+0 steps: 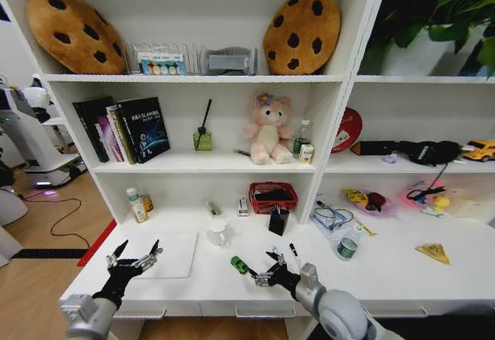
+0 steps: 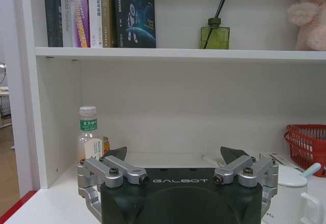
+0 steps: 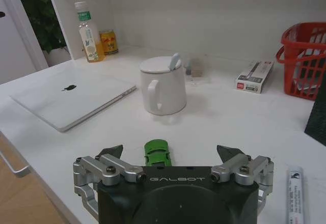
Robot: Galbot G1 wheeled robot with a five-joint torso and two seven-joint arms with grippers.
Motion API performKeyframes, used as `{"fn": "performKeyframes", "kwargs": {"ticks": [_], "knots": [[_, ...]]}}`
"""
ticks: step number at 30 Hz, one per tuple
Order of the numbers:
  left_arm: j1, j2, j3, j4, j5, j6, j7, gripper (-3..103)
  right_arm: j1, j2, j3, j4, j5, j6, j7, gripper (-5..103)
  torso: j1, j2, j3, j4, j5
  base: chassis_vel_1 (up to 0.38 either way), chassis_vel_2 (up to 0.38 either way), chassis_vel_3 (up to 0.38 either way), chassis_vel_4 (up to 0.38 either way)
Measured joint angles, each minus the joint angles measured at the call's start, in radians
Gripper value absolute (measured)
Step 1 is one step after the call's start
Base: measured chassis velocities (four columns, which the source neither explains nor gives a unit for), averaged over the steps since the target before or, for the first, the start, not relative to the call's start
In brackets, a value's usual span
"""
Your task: Organize the objects on the table.
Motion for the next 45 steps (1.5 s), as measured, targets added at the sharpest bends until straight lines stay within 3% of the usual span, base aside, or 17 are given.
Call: {"fn": "performKeyframes", "kwargs": {"ticks": [6,13,35,41,45], "knots": [[0.000,0.000,0.000,0.000,0.000,0.000,0.000,100,0.069,-0.006,-0.039,0.001,0.023,-0.084,-0.015,100,0.000,0.000,0.000,0.0000,0.0000,0.000,0.000,0.000,0.000],[0.000,0.000,0.000,0.000,0.000,0.000,0.000,100,0.127,0.013,-0.083,-0.019,-0.030,-0.171,0.013,100,0.000,0.000,0.000,0.0001,-0.0001,0.000,0.000,0.000,0.000],[0.000,0.000,0.000,0.000,0.000,0.000,0.001,100,0.232,0.084,-0.239,-0.143,-0.071,-0.116,0.068,102,0.000,0.000,0.000,0.0000,0.0000,0.000,0.000,0.000,0.000],[0.000,0.000,0.000,0.000,0.000,0.000,0.001,100,0.234,0.094,-0.254,-0.150,-0.070,-0.116,0.081,78,0.000,0.000,0.000,0.0000,0.0000,0.000,0.000,0.000,0.000],[0.000,0.000,0.000,0.000,0.000,0.000,0.001,100,0.231,0.097,-0.255,-0.151,-0.070,-0.116,0.087,73,0.000,0.000,0.000,0.0000,0.0000,0.000,0.000,0.000,0.000]]}}
